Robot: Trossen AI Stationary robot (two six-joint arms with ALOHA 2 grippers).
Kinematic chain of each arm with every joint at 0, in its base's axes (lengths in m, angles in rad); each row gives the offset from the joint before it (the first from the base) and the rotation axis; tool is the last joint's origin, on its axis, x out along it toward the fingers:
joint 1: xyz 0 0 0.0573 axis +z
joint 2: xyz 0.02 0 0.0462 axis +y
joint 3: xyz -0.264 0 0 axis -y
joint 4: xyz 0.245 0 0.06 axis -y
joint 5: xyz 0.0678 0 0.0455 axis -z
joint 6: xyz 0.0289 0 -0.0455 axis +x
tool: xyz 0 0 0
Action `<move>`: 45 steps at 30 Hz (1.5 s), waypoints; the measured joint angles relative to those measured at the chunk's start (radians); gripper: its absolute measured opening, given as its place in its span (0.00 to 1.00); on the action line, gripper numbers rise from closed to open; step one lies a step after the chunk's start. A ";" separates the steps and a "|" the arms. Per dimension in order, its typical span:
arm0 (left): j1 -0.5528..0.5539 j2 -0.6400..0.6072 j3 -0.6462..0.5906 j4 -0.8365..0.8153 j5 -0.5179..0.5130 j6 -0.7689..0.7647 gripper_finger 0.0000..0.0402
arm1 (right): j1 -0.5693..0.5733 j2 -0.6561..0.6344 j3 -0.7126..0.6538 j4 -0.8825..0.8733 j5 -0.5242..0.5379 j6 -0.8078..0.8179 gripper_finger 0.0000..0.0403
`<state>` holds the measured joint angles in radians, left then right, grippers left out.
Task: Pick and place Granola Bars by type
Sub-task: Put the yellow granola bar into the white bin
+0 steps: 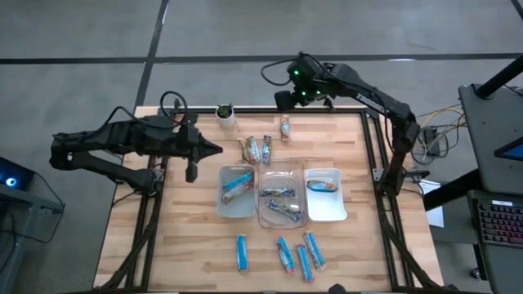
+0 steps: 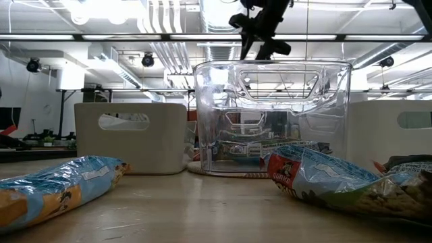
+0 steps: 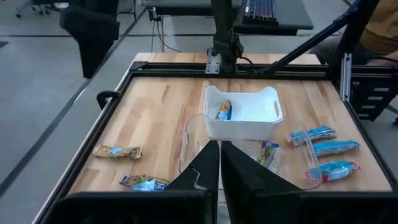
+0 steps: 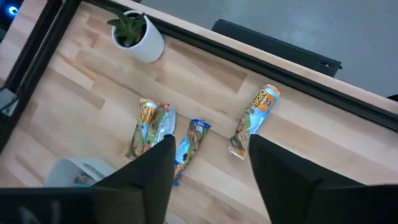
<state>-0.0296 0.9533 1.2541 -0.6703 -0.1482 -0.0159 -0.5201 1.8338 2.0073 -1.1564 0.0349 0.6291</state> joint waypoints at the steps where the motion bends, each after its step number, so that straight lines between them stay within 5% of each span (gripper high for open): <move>1: 0.000 -0.001 0.000 0.000 0.000 0.000 0.00 | -0.001 0.008 0.006 0.001 0.001 0.005 0.51; 9: 0.003 -0.007 0.000 -0.002 -0.008 -0.015 0.00 | -0.019 0.038 0.015 0.000 -0.003 0.055 0.67; 16: 0.003 -0.008 0.000 -0.003 -0.049 -0.072 0.00 | -0.010 0.035 0.017 0.008 -0.008 -0.085 0.73; 31: 0.003 -0.007 0.000 -0.003 -0.127 -0.116 0.00 | -0.016 0.041 0.015 0.056 -0.063 0.010 0.72; 45: 0.003 -0.007 0.000 -0.005 -0.128 -0.117 0.00 | -0.138 0.147 0.014 0.044 -0.145 0.089 0.72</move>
<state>-0.0264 0.9463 1.2541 -0.6750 -0.2759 -0.1329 -0.6577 1.9809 2.0217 -1.1121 -0.1104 0.7180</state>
